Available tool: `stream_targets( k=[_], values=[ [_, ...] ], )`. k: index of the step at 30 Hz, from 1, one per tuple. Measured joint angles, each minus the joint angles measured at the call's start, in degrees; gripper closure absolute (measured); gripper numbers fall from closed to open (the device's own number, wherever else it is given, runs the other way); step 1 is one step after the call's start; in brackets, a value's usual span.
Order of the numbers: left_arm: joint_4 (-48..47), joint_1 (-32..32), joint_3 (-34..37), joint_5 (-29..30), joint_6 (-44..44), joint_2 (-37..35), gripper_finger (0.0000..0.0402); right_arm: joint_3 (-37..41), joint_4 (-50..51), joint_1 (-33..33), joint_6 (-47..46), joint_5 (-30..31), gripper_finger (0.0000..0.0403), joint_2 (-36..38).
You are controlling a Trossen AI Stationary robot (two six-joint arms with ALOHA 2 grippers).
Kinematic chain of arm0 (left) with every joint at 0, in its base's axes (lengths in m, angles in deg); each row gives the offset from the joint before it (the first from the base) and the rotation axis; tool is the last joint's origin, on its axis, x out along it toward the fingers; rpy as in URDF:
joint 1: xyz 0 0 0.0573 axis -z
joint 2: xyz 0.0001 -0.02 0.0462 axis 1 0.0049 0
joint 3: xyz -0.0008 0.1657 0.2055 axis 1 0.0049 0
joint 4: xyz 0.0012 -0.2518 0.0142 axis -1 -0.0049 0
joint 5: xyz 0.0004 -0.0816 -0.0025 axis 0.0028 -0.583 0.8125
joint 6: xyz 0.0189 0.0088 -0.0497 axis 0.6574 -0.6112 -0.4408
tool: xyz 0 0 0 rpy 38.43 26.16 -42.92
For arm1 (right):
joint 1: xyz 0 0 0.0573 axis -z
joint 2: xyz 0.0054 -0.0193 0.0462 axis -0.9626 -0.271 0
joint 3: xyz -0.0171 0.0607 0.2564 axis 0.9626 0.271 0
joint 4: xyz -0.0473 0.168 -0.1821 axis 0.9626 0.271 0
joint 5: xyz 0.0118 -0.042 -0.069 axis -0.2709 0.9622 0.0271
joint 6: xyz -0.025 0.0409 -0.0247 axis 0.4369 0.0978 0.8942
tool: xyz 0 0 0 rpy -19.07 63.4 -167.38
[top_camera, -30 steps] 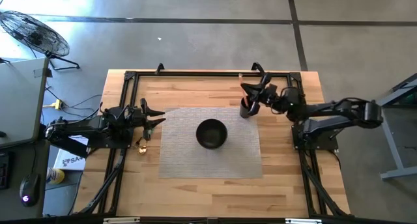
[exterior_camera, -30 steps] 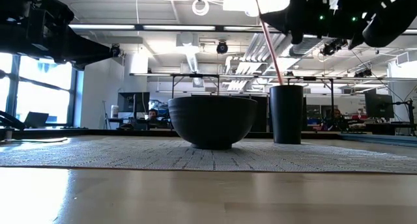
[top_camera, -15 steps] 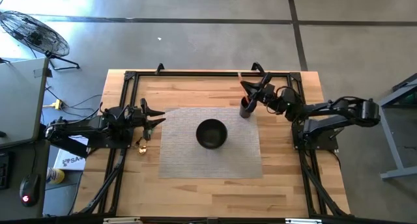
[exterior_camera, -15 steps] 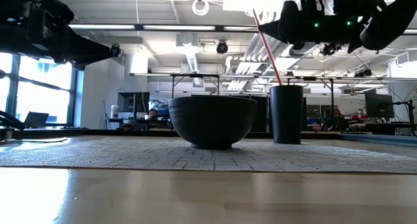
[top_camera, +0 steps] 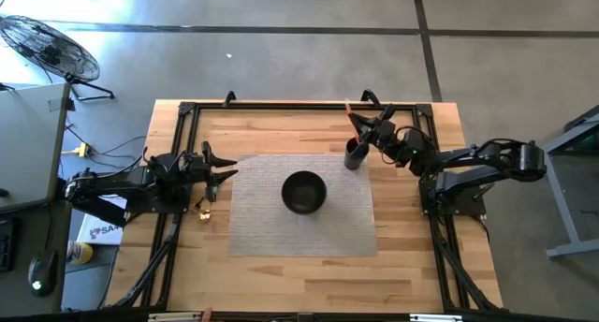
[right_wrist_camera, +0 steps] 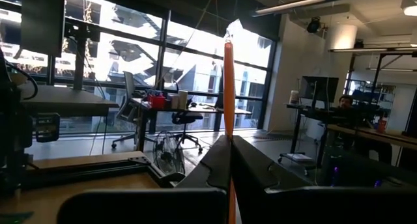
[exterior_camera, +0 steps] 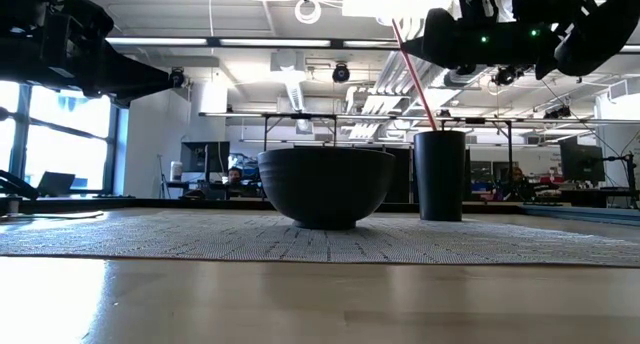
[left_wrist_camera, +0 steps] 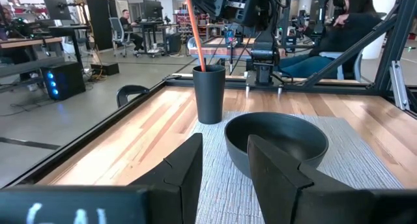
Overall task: Pick & Place Utensil
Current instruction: Put the orange straw into the black cup
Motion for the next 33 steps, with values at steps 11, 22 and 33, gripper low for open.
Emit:
stream_targets(
  k=[11,22,33],
  values=[
    [0.01,0.01,0.0,0.0,0.0,0.0,0.0282,-0.04,0.0,0.53,0.12,-0.04,0.0401,0.02],
    [0.01,-0.01,0.0,-0.01,0.01,0.0,0.0282,-0.07,-1.27,-0.28,1.14,1.65,0.0401,0.07],
    [0.01,0.0,0.0,-0.01,-0.01,0.0,0.0282,-0.07,-1.37,-0.28,0.68,2.53,0.0401,0.07]
  ],
)
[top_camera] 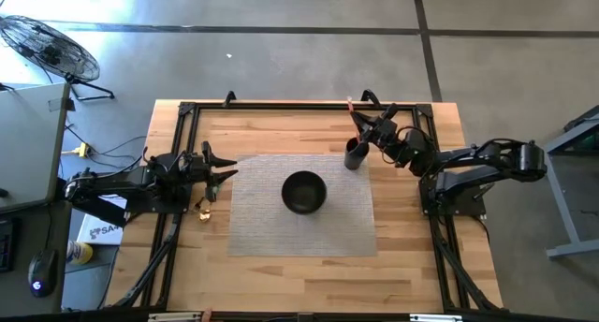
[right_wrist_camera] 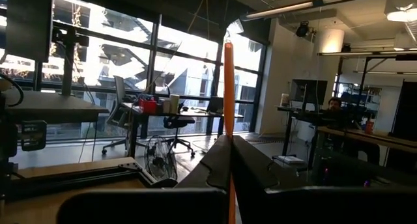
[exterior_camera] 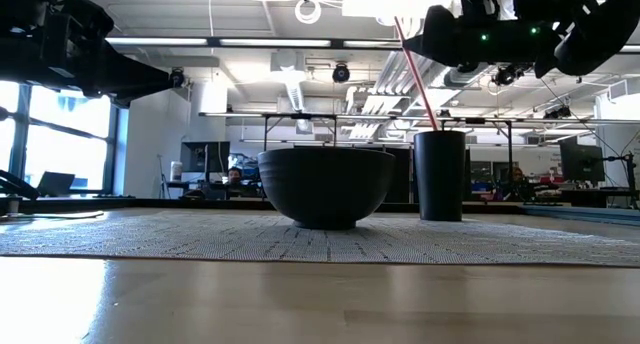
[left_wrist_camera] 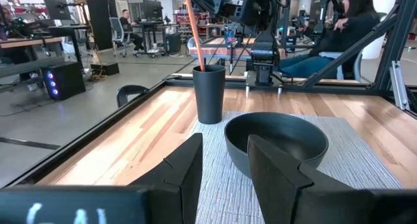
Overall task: Pick & Place Utensil
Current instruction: Put the orange straw into the black cup
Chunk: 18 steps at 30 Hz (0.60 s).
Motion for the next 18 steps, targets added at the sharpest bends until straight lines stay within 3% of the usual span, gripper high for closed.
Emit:
stream_targets(
  k=[11,18],
  values=[
    [-0.01,0.0,-0.01,0.0,0.01,0.0,0.0282,0.04,3.38,0.0,-2.2,2.81,0.0401,0.0],
    [0.01,0.01,-0.02,-0.01,0.02,0.0,0.0282,0.07,8.53,0.0,-5.81,7.8,0.037,-0.01]
  ],
)
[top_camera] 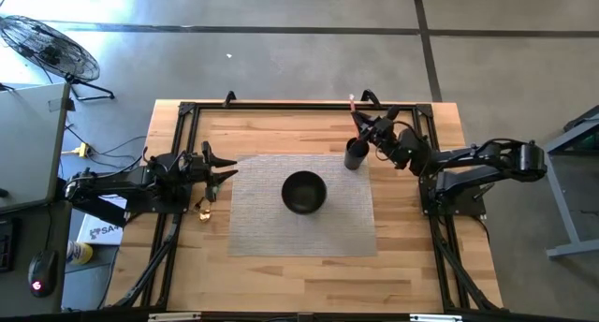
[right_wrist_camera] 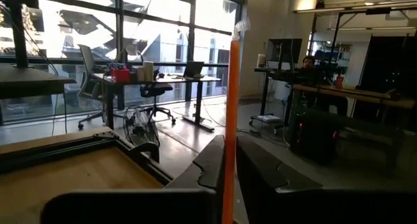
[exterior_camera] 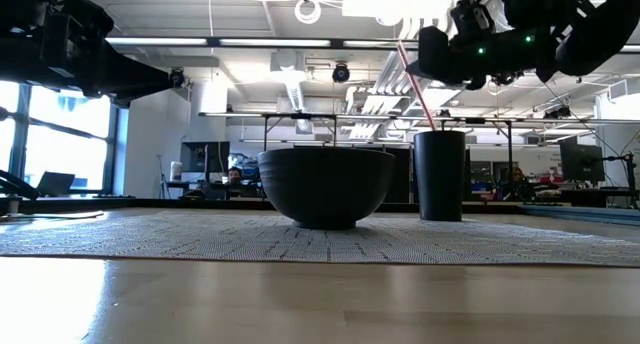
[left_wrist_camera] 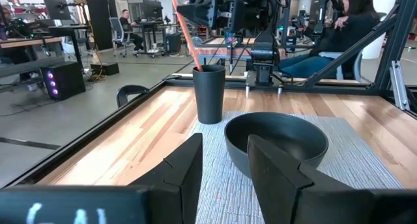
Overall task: Pick & Place Utensil
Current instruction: Put the orange straw into the black cup, then put the green spoon into the black bowl
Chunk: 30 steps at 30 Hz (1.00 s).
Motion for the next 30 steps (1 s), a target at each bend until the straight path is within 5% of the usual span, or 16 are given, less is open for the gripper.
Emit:
stream_targets(
  k=[5,15,19,22,30],
  values=[
    [-0.02,-0.01,0.02,0.0,-0.02,0.0,0.0282,0.02,3.78,-1.78,-2.43,0.4,0.0331,-0.03],
    [-0.02,0.0,0.02,0.0,-0.02,-0.02,0.0282,-3.84,12.38,-14.65,4.86,16.23,0.0252,4.44],
    [0.0,0.0,0.02,0.0,0.0,-0.02,0.0282,-8.34,21.15,-20.22,5.54,17.65,0.0225,6.1],
    [0.0,-0.01,0.02,0.01,-0.02,0.0,0.0282,-11.24,26.42,-23.01,5.34,13.89,0.0212,6.12],
    [0.39,0.0,0.06,-0.02,-0.73,0.0,0.0282,-15.8,28.5,-23.94,5.2,-10.02,0.0206,5.93]
  ],
)
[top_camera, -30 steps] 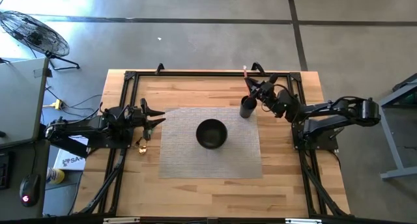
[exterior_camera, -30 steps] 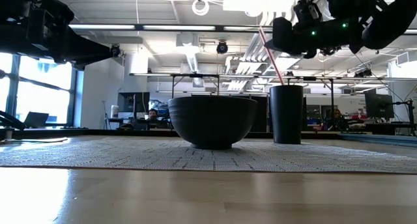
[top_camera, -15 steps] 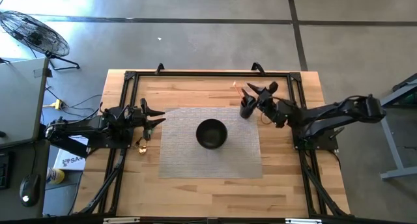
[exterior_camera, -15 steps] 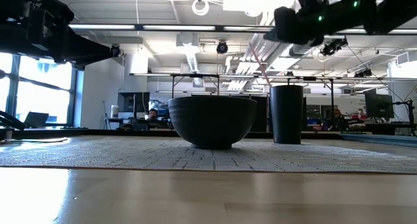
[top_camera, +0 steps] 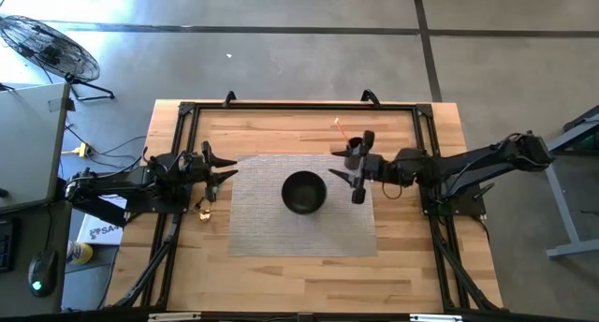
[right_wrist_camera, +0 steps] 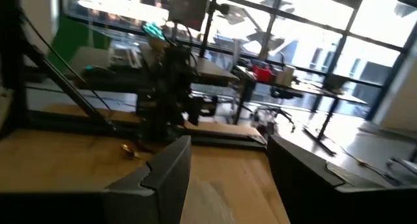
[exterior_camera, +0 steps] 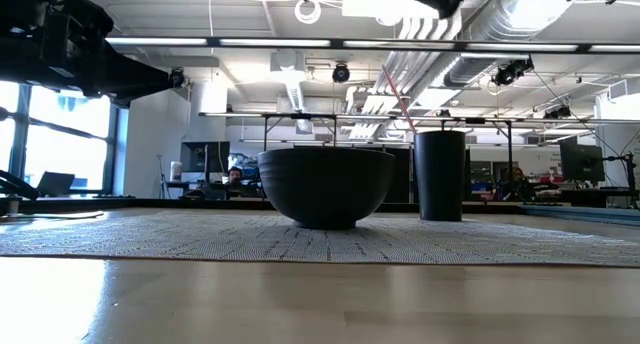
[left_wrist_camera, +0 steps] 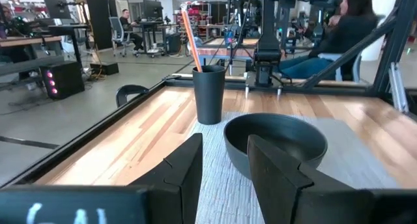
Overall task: Pick & Place Utensil
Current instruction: Put the green spoon into the black bowl
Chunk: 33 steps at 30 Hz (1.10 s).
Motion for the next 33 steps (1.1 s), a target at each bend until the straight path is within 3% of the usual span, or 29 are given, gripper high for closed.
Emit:
stream_targets(
  k=[10,13,17,19,27,33],
  values=[
    [6.02,-0.02,0.11,-1.49,-3.04,0.0,0.0282,-2.93,4.59,2.67,-1.46,-6.14,0.0206,0.02],
    [5.46,-0.02,0.11,-7.16,-5.7,0.0,0.0282,-2.91,8.57,2.66,-4.22,-5.76,0.0206,-0.41],
    [6.24,0.0,0.09,-20.15,-10.22,1.29,0.0282,-2.91,7.28,2.68,-4.59,-5.72,0.0206,-1.8],
    [6.24,0.03,0.09,-22.87,-12.11,2.51,0.0282,-2.91,6.73,2.84,-4.57,-5.36,0.0206,-1.95],
    [7.28,0.07,0.04,-24.63,-18.83,13.86,0.0282,-2.91,5.41,3.01,-4.57,-5.18,0.0206,-1.9],
    [3.18,0.05,-2.5,-21.56,-28.69,23.03,0.0282,-2.91,5.49,3.01,-4.53,-4.45,0.0206,-1.9]
  ],
)
